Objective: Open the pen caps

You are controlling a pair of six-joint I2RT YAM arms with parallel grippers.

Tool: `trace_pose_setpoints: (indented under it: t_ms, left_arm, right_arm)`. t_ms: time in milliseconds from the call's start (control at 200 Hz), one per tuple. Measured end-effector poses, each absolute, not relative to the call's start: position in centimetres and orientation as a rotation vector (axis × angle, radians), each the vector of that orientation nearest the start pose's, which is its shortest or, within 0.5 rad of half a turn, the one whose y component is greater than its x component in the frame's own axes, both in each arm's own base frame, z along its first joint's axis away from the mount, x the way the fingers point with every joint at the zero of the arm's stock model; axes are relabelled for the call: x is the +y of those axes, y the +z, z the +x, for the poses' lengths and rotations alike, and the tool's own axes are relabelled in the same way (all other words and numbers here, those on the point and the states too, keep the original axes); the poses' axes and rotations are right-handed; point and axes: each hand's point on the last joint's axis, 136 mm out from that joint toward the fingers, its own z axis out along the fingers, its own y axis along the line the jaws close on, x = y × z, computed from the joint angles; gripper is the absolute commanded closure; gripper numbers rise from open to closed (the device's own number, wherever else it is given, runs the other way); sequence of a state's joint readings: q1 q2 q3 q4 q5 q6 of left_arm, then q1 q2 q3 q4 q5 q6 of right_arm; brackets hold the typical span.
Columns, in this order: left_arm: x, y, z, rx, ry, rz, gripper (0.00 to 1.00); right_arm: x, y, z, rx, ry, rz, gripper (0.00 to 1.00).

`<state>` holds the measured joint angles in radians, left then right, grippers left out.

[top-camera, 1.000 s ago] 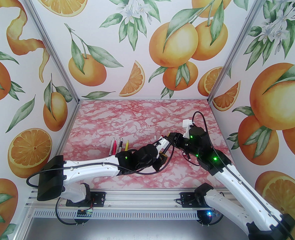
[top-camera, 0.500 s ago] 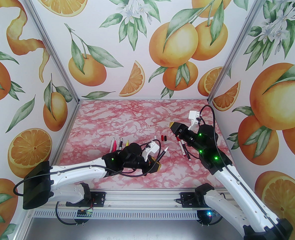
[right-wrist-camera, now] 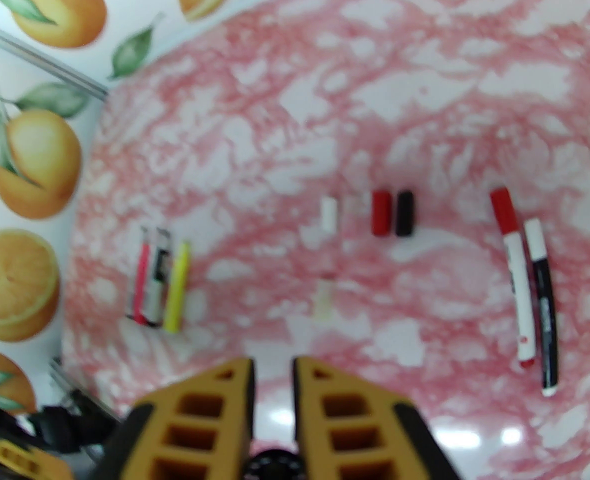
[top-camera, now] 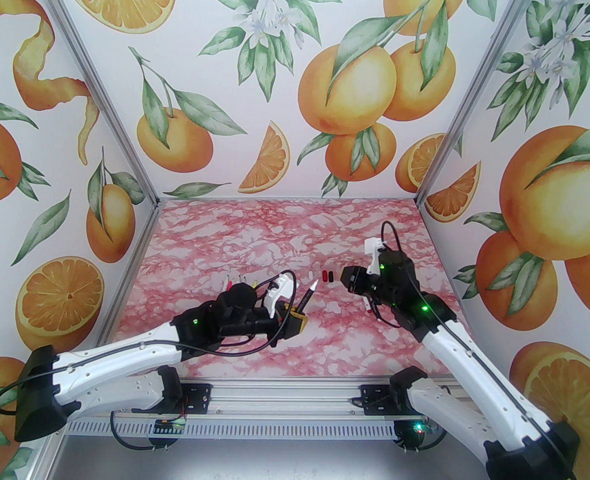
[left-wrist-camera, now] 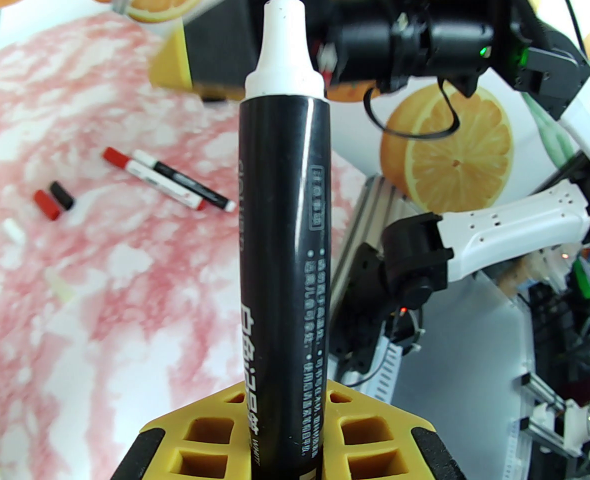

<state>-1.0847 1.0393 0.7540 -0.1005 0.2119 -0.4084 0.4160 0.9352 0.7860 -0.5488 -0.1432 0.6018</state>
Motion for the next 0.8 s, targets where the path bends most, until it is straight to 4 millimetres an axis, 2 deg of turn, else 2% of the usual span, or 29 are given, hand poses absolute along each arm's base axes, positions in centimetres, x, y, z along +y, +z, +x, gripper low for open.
trace_pose_setpoints:
  t_ms: [235,485,650,801]
  left_arm:
    - [-31.6,24.6,14.4,1.963,-1.034,0.817,1.00]
    - [-31.2,24.4,14.6,1.972,-1.003,0.812,1.00]
    - [-31.2,24.3,14.6,1.974,-1.003,0.813,1.00]
    - [-31.4,23.9,14.6,1.986,-1.000,0.820,1.00]
  right_arm:
    - [16.4,14.1,26.0,2.529,0.527,0.030,0.88]
    - [18.1,8.9,26.8,2.661,0.417,0.002,0.88]
    - [18.5,7.1,27.8,2.691,0.376,0.031,0.87]
    - [18.5,6.2,28.5,2.694,0.353,0.067,0.87]
